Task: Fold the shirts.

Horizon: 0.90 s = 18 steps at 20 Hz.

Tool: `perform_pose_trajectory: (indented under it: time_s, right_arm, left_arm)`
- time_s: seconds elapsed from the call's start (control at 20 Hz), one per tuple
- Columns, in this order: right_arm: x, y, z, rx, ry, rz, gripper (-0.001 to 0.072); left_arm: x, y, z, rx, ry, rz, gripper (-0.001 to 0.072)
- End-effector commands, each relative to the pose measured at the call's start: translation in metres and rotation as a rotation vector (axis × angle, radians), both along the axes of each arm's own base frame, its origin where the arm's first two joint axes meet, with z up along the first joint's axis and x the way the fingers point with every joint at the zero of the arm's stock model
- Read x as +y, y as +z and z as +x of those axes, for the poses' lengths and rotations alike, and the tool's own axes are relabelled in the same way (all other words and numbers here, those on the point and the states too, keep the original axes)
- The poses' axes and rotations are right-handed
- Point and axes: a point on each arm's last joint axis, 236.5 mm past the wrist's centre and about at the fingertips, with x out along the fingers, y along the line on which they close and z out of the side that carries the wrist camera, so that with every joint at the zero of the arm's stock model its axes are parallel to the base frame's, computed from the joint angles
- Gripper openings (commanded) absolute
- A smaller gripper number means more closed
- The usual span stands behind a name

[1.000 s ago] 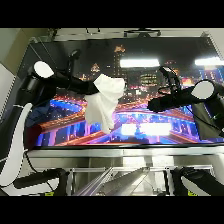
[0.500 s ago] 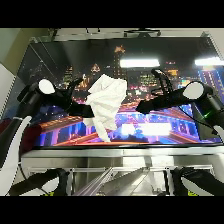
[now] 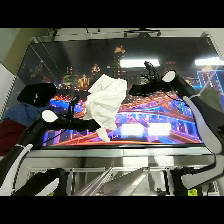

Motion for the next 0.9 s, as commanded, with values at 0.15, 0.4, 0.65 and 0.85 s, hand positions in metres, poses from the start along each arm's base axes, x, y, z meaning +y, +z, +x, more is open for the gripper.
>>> perform_pose_trajectory:
  time_s: [0.15,0.4,0.65,0.85]
  right_arm:
    - [0.044,-0.041,0.050,0.077,-0.095,0.218,0.0464]
    - [0.044,-0.048,0.051,0.065,-0.086,0.214,0.0015]
    - [0.014,0.046,0.053,-0.093,-0.020,0.244,0.0014]
    - [-0.038,0.217,0.028,-0.423,-0.011,0.252,0.0013]
  left_arm:
    - [-0.018,-0.056,0.009,0.038,0.085,0.033,0.0695]
    - [-0.039,-0.042,0.014,0.094,-0.015,-0.007,0.0016]
    - [-0.045,0.067,0.043,-0.096,-0.083,-0.117,0.0016]
    - [-0.008,0.220,0.076,-0.418,0.030,-0.261,0.0018]
